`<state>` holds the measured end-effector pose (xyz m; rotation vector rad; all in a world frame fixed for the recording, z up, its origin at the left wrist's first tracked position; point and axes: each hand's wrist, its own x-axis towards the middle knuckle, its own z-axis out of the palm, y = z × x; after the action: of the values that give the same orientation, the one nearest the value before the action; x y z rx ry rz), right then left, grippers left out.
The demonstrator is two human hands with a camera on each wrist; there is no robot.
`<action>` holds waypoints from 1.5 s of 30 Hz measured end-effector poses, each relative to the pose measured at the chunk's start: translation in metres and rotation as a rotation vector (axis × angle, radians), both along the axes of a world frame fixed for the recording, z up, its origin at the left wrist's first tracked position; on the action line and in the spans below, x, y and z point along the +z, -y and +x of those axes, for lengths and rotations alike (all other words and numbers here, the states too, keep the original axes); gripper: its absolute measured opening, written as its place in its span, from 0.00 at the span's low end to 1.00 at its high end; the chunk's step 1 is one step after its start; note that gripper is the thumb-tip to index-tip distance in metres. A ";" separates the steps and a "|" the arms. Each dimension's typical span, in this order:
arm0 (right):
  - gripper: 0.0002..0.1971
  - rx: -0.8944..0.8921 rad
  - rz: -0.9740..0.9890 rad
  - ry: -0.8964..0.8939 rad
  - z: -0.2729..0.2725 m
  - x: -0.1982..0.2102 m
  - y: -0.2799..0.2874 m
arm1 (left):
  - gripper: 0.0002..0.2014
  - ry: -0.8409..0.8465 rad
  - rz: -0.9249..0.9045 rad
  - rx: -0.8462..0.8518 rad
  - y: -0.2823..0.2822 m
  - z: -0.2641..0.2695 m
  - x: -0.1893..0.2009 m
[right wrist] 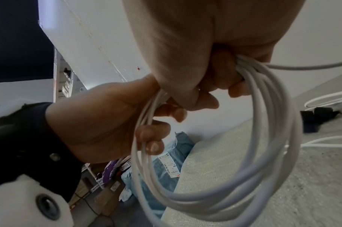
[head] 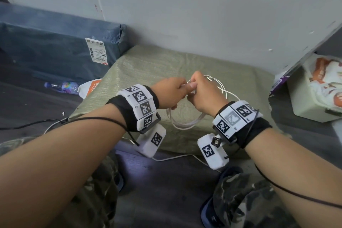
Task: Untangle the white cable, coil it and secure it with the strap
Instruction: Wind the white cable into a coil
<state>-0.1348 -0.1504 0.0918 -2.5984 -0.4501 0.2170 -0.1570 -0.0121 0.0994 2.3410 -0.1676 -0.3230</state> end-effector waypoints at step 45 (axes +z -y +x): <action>0.10 -0.190 0.358 -0.278 0.013 0.000 0.012 | 0.23 -0.168 -0.683 0.278 -0.003 0.008 0.001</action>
<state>-0.1216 -0.1627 0.0922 -2.1999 -0.1261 0.3869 -0.1492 -0.0088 0.1000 1.6255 0.1170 -0.2687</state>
